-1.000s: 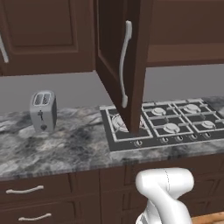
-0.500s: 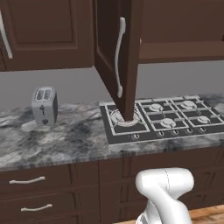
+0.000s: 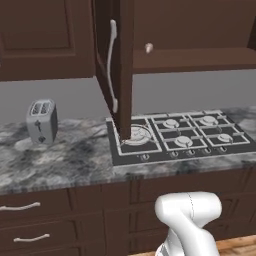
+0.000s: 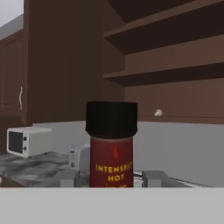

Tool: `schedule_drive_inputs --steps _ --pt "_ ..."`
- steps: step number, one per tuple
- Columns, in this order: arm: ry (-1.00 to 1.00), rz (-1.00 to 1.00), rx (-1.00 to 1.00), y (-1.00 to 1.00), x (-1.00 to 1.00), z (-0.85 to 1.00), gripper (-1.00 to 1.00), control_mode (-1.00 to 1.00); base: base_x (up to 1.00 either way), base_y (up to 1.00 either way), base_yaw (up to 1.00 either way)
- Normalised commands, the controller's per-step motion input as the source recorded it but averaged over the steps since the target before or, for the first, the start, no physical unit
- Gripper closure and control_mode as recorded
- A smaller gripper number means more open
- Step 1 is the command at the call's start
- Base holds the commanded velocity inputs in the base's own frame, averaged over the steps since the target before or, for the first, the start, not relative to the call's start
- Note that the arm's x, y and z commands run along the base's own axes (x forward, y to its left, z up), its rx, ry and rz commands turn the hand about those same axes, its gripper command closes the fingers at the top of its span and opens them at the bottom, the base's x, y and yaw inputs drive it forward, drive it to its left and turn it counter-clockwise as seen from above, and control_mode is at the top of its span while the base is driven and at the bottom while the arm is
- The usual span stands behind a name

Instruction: Pick the chicken drumstick from the plate and place it on the cutting board. Then pick the condiment bottle from the cabinet and place it next to the cutting board.

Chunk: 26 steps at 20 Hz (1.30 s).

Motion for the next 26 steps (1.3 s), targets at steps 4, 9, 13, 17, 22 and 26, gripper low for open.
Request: schedule_drive_inputs --steps 4,9,13,17,22,26 --pt "0.00 0.00 0.00 0.00 0.00 0.00 1.00 1.00 0.00 -0.55 0.01" --pt "0.00 0.00 0.00 0.00 0.00 0.00 1.00 1.00 0.00 -0.54 0.01" --pt "0.00 0.00 0.00 0.00 0.00 0.00 1.00 1.00 0.00 -0.52 0.01" --pt "0.00 0.00 0.00 0.00 0.00 0.00 1.00 1.00 0.00 -0.48 0.01" --pt "0.00 0.00 0.00 0.00 0.00 0.00 1.00 1.00 0.00 -0.48 0.02" --pt "0.00 0.00 0.00 0.00 0.00 0.00 1.00 1.00 0.00 -0.48 0.01"
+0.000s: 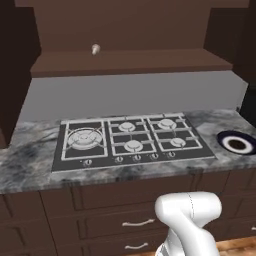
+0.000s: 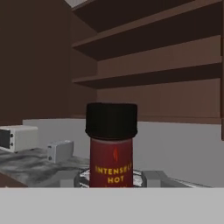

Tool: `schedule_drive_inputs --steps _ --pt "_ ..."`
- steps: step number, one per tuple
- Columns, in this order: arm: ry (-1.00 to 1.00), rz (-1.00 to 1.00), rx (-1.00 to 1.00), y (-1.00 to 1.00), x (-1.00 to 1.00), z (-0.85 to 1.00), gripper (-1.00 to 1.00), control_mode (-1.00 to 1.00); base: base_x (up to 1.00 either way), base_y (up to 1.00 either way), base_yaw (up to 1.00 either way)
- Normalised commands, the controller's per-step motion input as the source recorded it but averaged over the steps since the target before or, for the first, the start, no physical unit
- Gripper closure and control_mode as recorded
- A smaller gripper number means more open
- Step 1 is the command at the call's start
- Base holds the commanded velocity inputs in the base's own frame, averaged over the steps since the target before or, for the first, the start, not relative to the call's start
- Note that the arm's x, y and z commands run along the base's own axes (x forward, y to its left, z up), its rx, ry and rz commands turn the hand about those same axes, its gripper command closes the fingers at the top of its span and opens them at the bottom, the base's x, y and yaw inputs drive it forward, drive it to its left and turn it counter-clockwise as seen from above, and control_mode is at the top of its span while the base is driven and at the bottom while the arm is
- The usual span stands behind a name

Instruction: Pick the chicken drumstick from the plate and place it on the cutting board. Then pick the condiment bottle from the cabinet and place it next to the cutting board.

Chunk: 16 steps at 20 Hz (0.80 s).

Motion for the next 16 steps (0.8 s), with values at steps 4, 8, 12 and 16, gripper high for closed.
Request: schedule_drive_inputs --steps 4,8,12,16 --pt "0.00 0.00 0.00 0.00 0.00 0.00 1.00 1.00 0.00 -0.51 0.01" --pt "0.00 0.00 0.00 0.00 0.00 0.00 1.00 1.00 0.00 -0.58 0.00" --pt "0.00 0.00 0.00 0.00 0.00 0.00 1.00 1.00 0.00 -0.57 0.00" --pt "0.00 0.00 0.00 0.00 0.00 0.00 1.00 1.00 0.00 -0.56 0.00"
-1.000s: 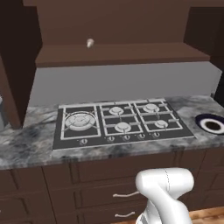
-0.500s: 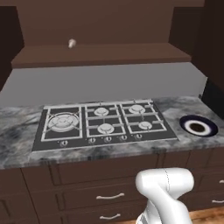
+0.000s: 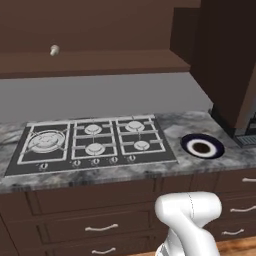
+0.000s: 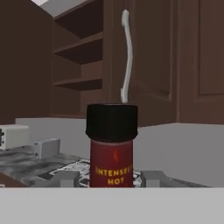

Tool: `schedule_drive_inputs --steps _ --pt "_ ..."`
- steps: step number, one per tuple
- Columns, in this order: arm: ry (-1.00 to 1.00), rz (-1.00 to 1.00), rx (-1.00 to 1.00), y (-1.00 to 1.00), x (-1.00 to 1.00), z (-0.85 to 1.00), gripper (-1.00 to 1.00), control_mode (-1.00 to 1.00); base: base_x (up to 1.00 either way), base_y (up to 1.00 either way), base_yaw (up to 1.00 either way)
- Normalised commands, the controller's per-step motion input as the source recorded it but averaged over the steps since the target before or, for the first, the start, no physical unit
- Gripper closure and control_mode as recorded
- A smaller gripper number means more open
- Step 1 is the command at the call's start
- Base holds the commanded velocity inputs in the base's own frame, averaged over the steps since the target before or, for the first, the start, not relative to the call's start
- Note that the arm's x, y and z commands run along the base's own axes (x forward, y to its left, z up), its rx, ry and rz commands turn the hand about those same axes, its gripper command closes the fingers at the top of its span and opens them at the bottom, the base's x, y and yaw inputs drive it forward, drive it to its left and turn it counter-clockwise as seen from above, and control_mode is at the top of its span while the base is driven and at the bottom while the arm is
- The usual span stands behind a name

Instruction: Pick the chicken drumstick from the plate and place it on the cutting board. Then pick the condiment bottle from the cabinet and place it next to the cutting board.

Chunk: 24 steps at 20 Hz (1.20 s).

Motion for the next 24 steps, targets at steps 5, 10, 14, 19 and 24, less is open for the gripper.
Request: schedule_drive_inputs --steps 5,10,14,19,24 --pt "0.00 0.00 0.00 0.00 0.00 0.00 1.00 1.00 0.00 -0.45 0.00" --pt "0.00 0.00 0.00 0.00 0.00 0.00 1.00 1.00 0.04 -0.28 0.00" --pt "0.00 0.00 0.00 0.00 0.00 0.00 1.00 1.00 0.21 -0.16 0.00" --pt "0.00 0.00 0.00 0.00 0.00 0.00 1.00 1.00 0.41 -0.14 0.00" --pt "0.00 0.00 0.00 0.00 0.00 0.00 1.00 1.00 0.49 -0.18 0.00"
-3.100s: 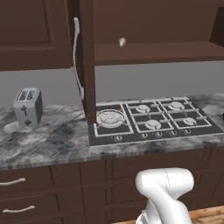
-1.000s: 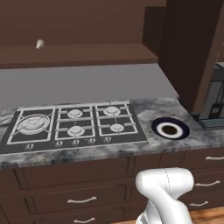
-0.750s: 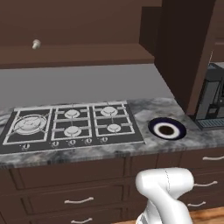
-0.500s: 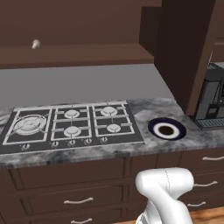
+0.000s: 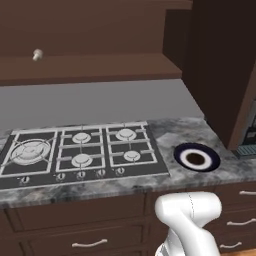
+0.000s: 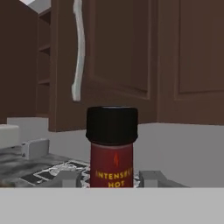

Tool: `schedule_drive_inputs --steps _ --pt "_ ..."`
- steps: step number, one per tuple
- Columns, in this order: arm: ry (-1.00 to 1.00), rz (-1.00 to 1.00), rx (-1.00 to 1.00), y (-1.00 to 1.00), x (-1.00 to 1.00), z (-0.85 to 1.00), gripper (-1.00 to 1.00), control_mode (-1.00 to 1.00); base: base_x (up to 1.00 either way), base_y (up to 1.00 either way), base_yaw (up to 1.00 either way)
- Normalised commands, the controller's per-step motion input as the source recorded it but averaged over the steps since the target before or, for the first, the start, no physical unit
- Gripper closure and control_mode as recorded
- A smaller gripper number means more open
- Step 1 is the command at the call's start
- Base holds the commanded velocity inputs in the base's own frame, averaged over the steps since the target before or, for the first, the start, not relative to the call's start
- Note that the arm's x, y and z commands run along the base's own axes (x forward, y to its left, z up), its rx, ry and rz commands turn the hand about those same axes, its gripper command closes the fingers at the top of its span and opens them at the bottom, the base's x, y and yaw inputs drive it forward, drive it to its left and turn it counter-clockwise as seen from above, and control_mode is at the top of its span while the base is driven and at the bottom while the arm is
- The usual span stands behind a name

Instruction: Pick the chicken drumstick from the plate and place it on the cutting board. Then pick the condiment bottle from the cabinet and place it next to the cutting board.

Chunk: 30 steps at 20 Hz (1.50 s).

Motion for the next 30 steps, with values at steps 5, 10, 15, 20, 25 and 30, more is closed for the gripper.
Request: schedule_drive_inputs --steps 5,10,15,20,25,30 --pt "0.00 0.00 0.00 0.00 0.00 0.00 1.00 1.00 0.43 -0.24 0.00" --pt "0.00 0.00 0.00 0.00 0.00 0.00 1.00 1.00 0.37 -0.29 0.00" --pt "0.00 0.00 0.00 0.00 0.00 0.00 1.00 1.00 0.27 -0.24 0.00" --pt "0.00 0.00 0.00 0.00 0.00 0.00 1.00 1.00 0.15 -0.06 0.00" --pt "0.00 0.00 0.00 0.00 0.00 0.00 1.00 1.00 0.29 -0.09 0.00" --pt "0.00 0.00 0.00 0.00 0.00 0.00 1.00 1.00 0.37 -0.07 0.00"
